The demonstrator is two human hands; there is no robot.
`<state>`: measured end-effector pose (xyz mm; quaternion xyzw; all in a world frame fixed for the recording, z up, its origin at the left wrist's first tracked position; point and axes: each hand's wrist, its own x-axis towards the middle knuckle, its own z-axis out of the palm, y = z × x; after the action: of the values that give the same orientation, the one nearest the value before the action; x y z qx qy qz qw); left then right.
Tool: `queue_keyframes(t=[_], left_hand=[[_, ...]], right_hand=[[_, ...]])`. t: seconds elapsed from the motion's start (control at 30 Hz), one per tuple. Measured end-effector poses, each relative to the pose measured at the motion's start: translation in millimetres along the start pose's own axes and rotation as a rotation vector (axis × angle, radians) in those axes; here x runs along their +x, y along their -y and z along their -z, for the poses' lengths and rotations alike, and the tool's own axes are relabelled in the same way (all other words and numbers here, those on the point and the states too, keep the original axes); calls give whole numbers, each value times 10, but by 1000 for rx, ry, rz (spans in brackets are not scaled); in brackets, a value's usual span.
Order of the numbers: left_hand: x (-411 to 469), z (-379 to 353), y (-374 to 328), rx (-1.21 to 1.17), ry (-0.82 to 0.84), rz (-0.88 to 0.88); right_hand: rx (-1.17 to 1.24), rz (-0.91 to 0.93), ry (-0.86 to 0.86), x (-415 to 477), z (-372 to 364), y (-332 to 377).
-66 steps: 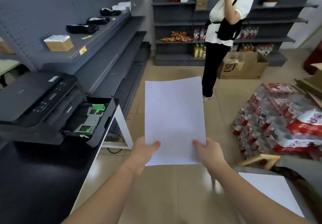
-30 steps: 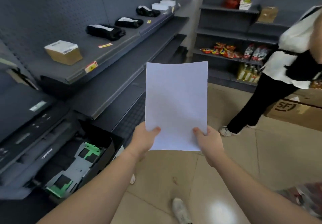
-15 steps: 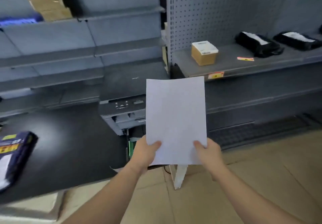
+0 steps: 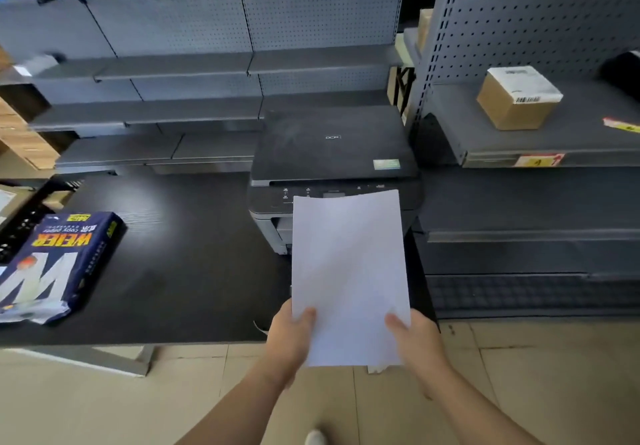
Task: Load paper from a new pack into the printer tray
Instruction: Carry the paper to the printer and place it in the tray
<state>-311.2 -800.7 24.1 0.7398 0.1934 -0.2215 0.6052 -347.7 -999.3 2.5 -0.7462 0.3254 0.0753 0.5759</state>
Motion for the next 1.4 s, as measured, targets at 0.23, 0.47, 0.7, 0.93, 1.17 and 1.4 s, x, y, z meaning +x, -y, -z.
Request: queue_keyframes(t=[0.23, 0.47, 0.7, 0.93, 1.17, 1.4], left_hand=[[199, -121, 519, 59, 17, 140], [356, -89, 530, 69, -51, 204], [654, -71, 391, 94, -40, 229], [969, -72, 338, 82, -33, 285], [1246, -117, 335, 49, -37, 279], [1489, -183, 271, 27, -57, 232]], right_hand=[[-95, -177, -16, 71, -122, -500], [-116, -319, 62, 304, -198, -535], [-69, -399, 119, 608, -249, -435], [-84, -402, 176, 944, -288, -372], [-85, -380, 147, 1223, -349, -318], [-94, -367, 162, 1520, -415, -266]])
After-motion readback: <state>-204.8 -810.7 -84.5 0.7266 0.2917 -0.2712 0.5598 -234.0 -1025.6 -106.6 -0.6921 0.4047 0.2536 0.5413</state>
